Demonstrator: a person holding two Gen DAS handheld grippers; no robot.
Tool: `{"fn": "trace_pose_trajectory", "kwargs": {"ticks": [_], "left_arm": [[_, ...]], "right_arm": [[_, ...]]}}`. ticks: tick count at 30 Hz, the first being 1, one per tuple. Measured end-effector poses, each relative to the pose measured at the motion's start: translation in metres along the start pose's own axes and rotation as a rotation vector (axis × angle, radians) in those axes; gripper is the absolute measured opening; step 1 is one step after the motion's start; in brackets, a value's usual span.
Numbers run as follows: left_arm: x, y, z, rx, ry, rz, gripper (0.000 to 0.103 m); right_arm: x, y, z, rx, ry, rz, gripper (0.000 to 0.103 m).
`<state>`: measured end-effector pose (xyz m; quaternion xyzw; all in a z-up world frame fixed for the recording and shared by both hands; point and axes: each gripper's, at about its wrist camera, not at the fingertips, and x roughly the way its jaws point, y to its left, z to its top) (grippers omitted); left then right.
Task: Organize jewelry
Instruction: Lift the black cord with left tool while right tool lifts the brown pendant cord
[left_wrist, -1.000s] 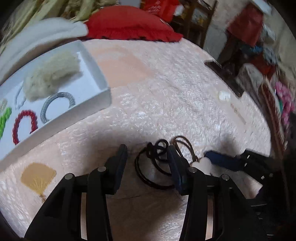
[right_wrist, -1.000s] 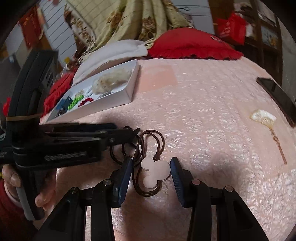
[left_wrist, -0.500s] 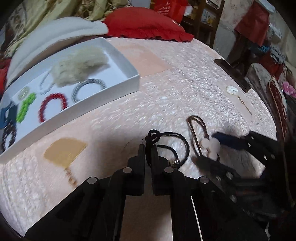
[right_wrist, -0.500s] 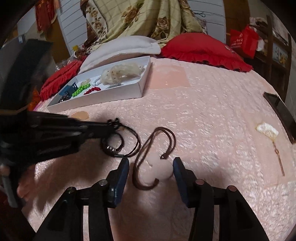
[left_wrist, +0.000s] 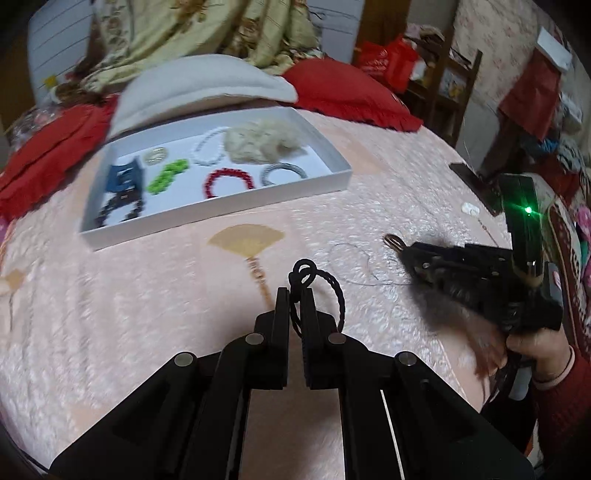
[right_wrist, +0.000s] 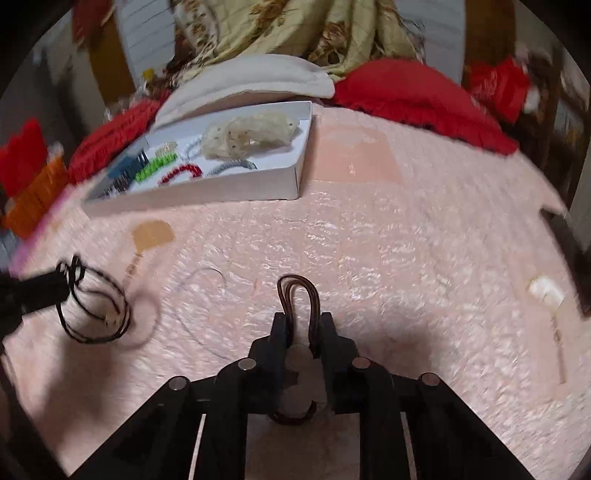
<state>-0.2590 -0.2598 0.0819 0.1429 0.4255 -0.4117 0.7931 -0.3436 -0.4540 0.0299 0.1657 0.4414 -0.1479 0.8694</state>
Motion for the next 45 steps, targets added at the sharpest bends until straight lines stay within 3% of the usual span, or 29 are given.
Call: {"fn": "trace_pose_trajectory", "kwargs": {"ticks": [5,20,23,26,27,30,33,38,41,43,45], "left_arm": [[-0.028,0.02,-0.009,-0.053,-0.045,0.013,0.004],[-0.067,0.065,-0.016,-0.191,-0.129,0.039,0.004],[-0.068,0.074,-0.017,-0.209,-0.128,0.051,0.004],[-0.068,0.078,-0.021,-0.21,-0.125,0.057,0.004],[-0.066,0.078,-0.022,-0.209,-0.122,0.058,0.004],[-0.059,0.076,-0.023,-0.203,-0.109,0.057,0.004],[-0.051,0.075,-0.023,-0.194,-0.093,0.058,0.004],[-0.042,0.077,-0.024,-0.201,-0.074,0.051,0.004],[-0.039,0.077,-0.026,-0.199,-0.066,0.054,0.004],[-0.038,0.077,-0.027,-0.198,-0.064,0.06,0.004],[-0.038,0.077,-0.028,-0.198,-0.063,0.062,0.004]], "right_arm": [[-0.025,0.001,-0.002,0.061,-0.041,0.057,0.005],[-0.084,0.065,0.038,-0.057,-0.173,0.128,0.003],[-0.073,0.072,0.042,-0.094,-0.135,0.144,0.003],[-0.039,0.063,0.03,-0.102,-0.022,0.121,0.003],[-0.029,0.058,0.027,-0.093,0.01,0.115,0.005],[0.001,0.042,0.013,-0.052,0.075,0.061,0.032],[0.01,0.037,0.01,-0.054,0.04,0.014,0.037],[0.024,0.043,0.011,-0.11,0.056,-0.045,0.039],[0.028,0.05,0.011,-0.146,0.053,-0.041,0.038],[0.027,0.047,0.014,-0.125,0.057,-0.02,0.007],[0.025,0.037,0.015,-0.062,0.057,0.016,0.006]]}}
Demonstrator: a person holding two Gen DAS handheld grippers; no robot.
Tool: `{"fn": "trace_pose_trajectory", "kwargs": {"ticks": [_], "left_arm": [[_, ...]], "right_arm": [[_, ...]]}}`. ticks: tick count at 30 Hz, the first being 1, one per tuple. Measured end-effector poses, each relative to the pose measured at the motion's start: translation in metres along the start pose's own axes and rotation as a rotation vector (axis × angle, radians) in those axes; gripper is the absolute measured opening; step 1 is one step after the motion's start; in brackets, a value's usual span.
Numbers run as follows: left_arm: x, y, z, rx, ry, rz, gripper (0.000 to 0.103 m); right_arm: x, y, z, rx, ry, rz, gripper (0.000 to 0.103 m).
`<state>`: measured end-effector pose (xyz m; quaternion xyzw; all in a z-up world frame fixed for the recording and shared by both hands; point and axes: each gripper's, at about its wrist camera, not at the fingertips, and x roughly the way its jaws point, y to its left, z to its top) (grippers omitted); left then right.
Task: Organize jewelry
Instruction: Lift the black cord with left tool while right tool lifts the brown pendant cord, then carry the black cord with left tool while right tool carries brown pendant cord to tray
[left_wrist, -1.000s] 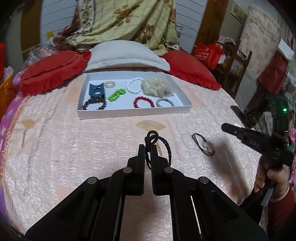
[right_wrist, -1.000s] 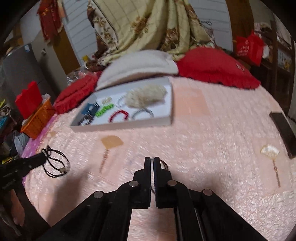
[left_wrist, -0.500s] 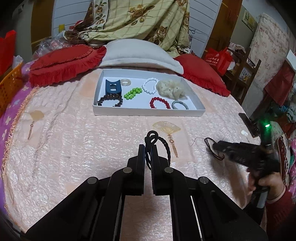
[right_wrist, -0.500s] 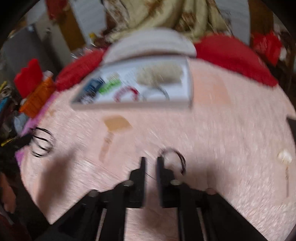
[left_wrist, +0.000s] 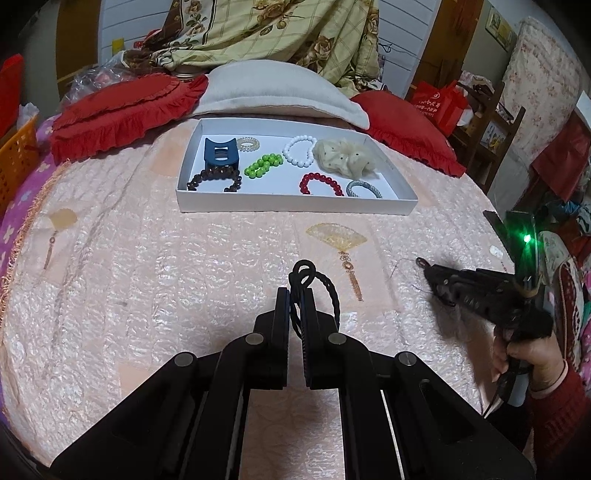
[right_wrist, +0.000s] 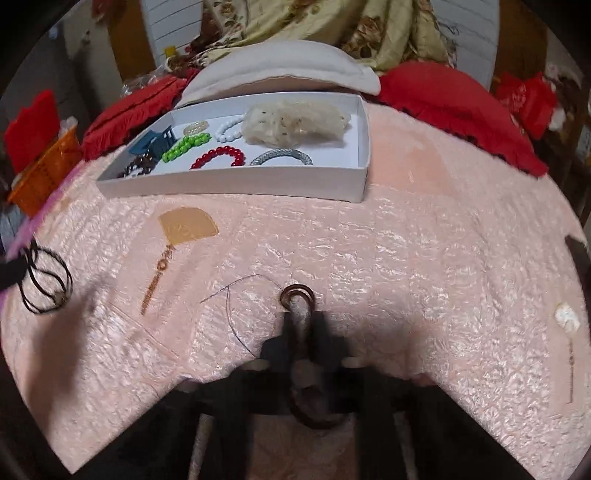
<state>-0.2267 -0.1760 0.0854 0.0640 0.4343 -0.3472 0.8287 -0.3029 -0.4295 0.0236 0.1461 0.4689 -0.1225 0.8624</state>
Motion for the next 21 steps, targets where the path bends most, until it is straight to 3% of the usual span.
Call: {"fn": "trace_pose_trajectory", "kwargs": {"ticks": [7,15,21], "left_arm": [[-0.004,0.009,0.002,-0.028,-0.008,-0.01,0.004],[-0.007,0.015,0.03,-0.031,-0.032,-0.028,0.004],[0.011,0.025,0.071,-0.053,-0.038,-0.024,0.004]], "right_arm": [[-0.033,-0.01,0.006,0.134,-0.094,0.112,0.005],[-0.075,0.018,0.052,0.081,-0.204,0.177,0.005],[-0.068,0.041,0.091,0.027,-0.217,0.185,0.005]]}}
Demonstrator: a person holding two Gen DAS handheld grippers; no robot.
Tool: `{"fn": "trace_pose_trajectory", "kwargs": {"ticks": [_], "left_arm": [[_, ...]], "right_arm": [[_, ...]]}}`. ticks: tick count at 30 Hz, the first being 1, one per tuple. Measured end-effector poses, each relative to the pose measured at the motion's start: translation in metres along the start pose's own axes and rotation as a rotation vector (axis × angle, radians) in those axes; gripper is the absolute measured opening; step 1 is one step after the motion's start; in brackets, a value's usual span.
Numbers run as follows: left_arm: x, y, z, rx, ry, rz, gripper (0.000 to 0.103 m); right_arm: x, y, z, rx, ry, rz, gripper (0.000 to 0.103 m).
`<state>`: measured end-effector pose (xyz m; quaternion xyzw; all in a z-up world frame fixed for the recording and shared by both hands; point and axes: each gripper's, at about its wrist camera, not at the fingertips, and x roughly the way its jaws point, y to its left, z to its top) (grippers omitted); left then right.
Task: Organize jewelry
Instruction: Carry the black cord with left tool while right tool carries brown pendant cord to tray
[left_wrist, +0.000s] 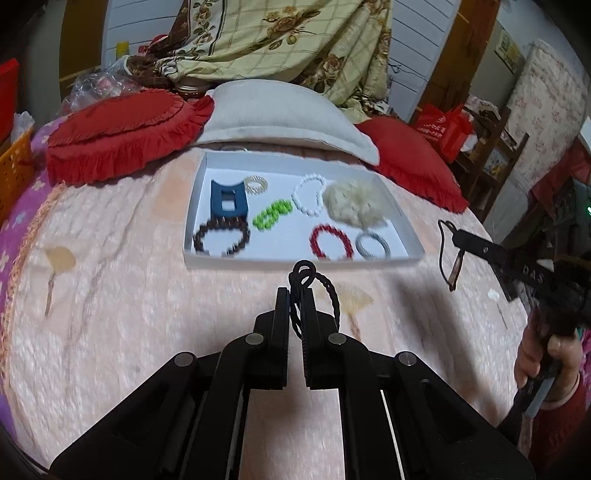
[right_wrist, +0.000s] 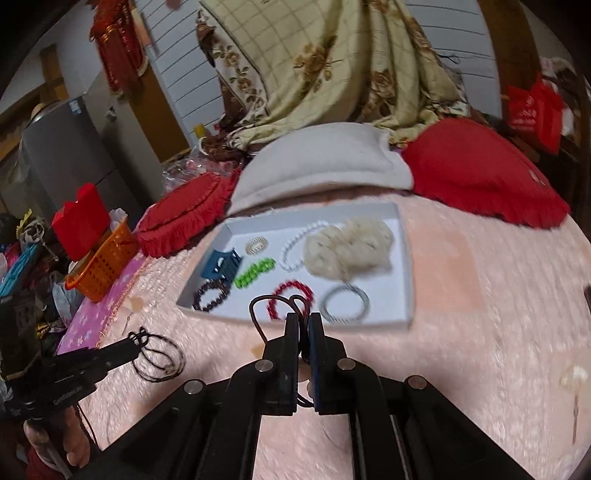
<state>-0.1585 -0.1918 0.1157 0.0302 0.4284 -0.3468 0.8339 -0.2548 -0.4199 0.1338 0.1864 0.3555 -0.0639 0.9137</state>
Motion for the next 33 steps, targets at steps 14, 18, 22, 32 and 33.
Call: {"fn": "trace_pose_trajectory", "kwargs": {"ticks": [14,18,22,32,33], "left_arm": [[0.099,0.004,0.06,-0.009,0.082,0.043,0.004],[0.118,0.01,0.054,-0.012,0.113,0.058,0.004],[0.124,0.015,0.048,-0.009,0.121,0.073,0.004],[0.116,0.005,0.038,0.064,0.087,0.12,0.006],[0.114,0.002,0.036,0.075,0.078,0.13,0.006]], "right_arm": [[0.102,0.002,0.05,0.099,0.092,0.102,0.005],[0.125,0.01,0.049,0.077,0.127,0.093,0.005],[0.147,0.008,0.045,0.08,0.16,0.072,0.005],[0.167,-0.001,0.038,0.115,0.206,0.051,0.005],[0.169,0.0,0.038,0.11,0.208,0.044,0.005]]}}
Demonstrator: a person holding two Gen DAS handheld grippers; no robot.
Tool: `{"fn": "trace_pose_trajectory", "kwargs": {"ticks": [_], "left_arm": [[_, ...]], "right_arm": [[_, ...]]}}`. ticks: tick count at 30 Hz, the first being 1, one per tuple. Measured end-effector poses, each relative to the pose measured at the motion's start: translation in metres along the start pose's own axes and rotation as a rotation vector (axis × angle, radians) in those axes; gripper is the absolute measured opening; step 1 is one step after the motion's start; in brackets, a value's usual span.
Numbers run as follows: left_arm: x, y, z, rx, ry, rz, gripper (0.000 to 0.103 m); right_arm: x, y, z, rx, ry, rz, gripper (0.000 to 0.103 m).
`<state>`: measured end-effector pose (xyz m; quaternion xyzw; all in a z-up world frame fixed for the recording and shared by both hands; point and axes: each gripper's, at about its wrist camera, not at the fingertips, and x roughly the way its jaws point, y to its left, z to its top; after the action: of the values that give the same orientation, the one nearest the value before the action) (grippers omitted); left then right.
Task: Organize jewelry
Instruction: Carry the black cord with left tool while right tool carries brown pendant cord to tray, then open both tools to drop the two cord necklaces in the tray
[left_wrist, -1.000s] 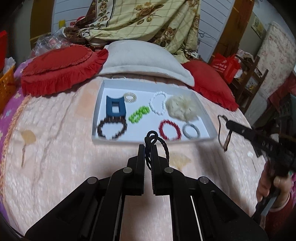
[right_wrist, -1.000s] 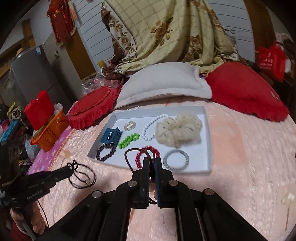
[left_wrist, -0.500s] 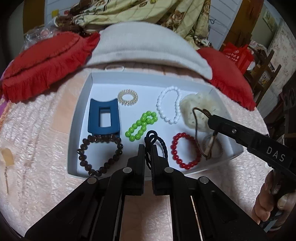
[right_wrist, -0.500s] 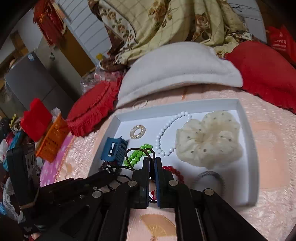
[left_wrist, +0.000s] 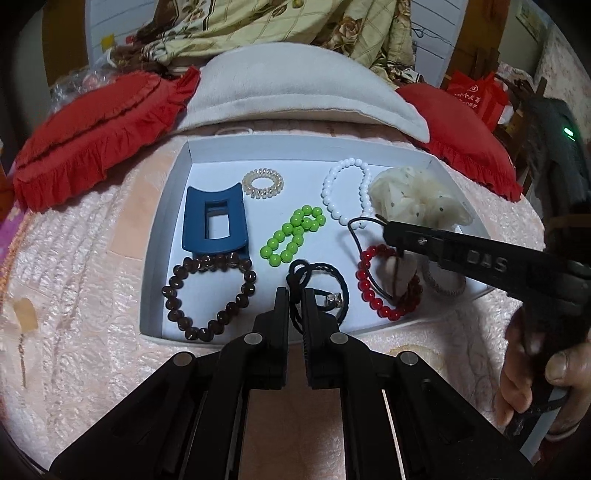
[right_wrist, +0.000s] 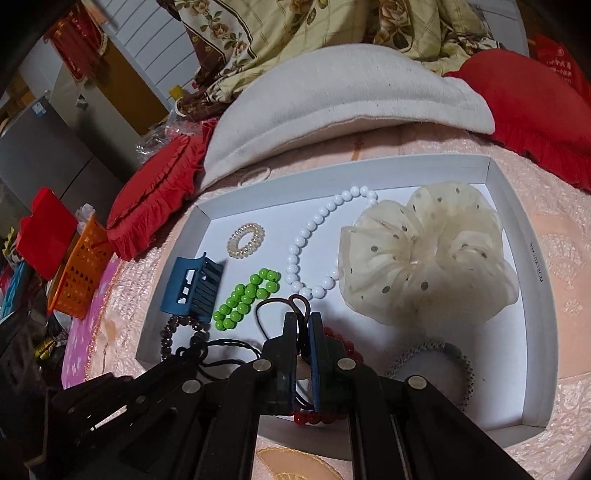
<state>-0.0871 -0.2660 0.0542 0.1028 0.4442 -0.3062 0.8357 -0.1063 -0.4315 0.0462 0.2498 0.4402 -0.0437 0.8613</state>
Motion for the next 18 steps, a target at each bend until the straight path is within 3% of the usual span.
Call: {"fn": "trace_pose_trajectory", "kwargs": {"ticks": [2,3,4,5,7,18], "left_arm": [[-0.006,-0.003,-0.003,0.016,-0.02,0.019,0.013],[-0.01,-0.004,-0.005,0.02,-0.032,0.024,0.016],[-0.013,-0.004,-0.006,0.02,-0.042,0.03,0.026],[-0.017,-0.003,-0.007,0.018,-0.056,0.037,0.037],[-0.029,-0.002,-0.011,0.009,-0.098,0.05,0.043],[-0.088,0.004,-0.027,-0.057,-0.203,0.165,0.044]], "right_arm": [[0.001,0.002,-0.001,-0.01,0.001,-0.014,0.009],[0.0,0.002,-0.001,-0.01,-0.002,-0.015,0.026],[-0.002,0.003,-0.002,-0.005,-0.014,-0.006,0.042],[-0.003,0.003,-0.002,0.003,-0.026,0.006,0.046],[-0.007,0.005,-0.003,0.006,-0.031,0.013,0.048],[-0.067,0.027,-0.024,-0.016,-0.129,0.011,0.048]]}}
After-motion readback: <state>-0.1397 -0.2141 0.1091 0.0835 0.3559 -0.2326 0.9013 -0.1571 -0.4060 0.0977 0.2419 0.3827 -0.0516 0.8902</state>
